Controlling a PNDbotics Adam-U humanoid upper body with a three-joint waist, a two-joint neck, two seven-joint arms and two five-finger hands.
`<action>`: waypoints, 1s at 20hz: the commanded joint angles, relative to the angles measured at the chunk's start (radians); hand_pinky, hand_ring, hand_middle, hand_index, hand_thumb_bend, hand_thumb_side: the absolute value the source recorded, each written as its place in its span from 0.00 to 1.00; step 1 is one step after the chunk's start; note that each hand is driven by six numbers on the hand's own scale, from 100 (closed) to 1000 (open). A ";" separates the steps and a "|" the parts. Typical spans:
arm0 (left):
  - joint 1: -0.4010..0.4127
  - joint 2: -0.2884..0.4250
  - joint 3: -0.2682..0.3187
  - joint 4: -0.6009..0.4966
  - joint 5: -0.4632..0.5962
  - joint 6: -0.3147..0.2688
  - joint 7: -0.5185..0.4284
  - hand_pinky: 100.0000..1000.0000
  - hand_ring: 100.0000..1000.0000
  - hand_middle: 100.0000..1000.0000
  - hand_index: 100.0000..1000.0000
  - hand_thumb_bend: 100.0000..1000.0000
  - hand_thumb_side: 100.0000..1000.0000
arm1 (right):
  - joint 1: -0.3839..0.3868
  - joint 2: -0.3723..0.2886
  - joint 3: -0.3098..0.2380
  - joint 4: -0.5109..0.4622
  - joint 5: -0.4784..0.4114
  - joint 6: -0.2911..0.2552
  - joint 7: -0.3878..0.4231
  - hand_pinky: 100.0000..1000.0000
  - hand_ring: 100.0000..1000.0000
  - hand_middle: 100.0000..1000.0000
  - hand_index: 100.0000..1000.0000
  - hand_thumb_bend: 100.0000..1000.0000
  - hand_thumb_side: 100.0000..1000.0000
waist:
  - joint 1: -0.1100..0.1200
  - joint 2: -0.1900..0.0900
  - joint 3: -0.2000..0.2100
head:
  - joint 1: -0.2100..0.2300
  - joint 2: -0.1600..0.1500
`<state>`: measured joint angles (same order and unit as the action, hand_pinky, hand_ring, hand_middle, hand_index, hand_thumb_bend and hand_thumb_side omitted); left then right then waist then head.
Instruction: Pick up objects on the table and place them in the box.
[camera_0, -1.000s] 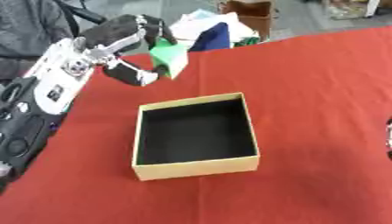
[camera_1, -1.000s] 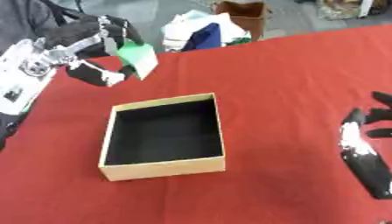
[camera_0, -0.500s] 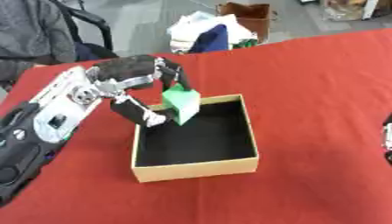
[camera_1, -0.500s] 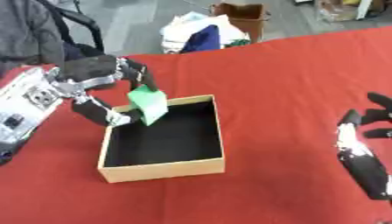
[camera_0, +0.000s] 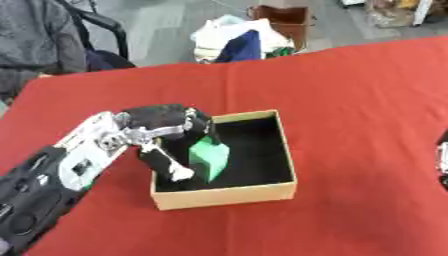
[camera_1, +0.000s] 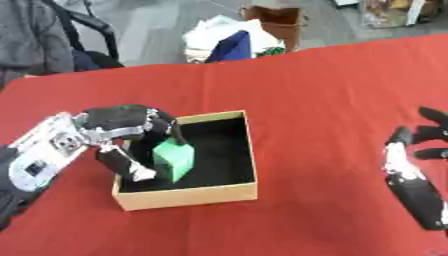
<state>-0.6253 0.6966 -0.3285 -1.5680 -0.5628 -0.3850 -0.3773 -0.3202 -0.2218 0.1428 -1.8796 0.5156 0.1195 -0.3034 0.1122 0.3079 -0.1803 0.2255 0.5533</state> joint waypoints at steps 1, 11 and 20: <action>0.010 0.022 0.061 -0.070 -0.061 -0.002 0.072 0.77 0.77 0.74 0.82 0.42 0.42 | -0.007 -0.003 -0.001 -0.015 -0.002 -0.002 0.000 0.50 0.73 0.45 0.82 0.00 0.51 | -0.008 -0.019 0.006 | -0.005 -0.013; 0.177 -0.066 0.300 -0.308 0.094 0.148 0.344 0.68 0.65 0.61 0.79 0.05 0.43 | -0.006 -0.001 -0.008 -0.018 -0.002 -0.001 -0.008 0.50 0.73 0.45 0.82 0.00 0.51 | -0.015 -0.013 0.034 | -0.015 -0.014; 0.318 -0.286 0.463 -0.431 0.489 0.208 0.598 0.63 0.61 0.57 0.76 0.00 0.48 | -0.002 0.000 -0.018 -0.019 0.000 0.005 -0.018 0.50 0.74 0.46 0.83 0.00 0.51 | -0.027 -0.016 0.054 | -0.032 -0.001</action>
<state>-0.3028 0.4181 0.1107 -1.9760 -0.1089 -0.1780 0.1964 -0.3161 -0.2158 0.1313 -1.8796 0.5154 0.1240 -0.3175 0.0883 0.3099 -0.1284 0.1967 0.5537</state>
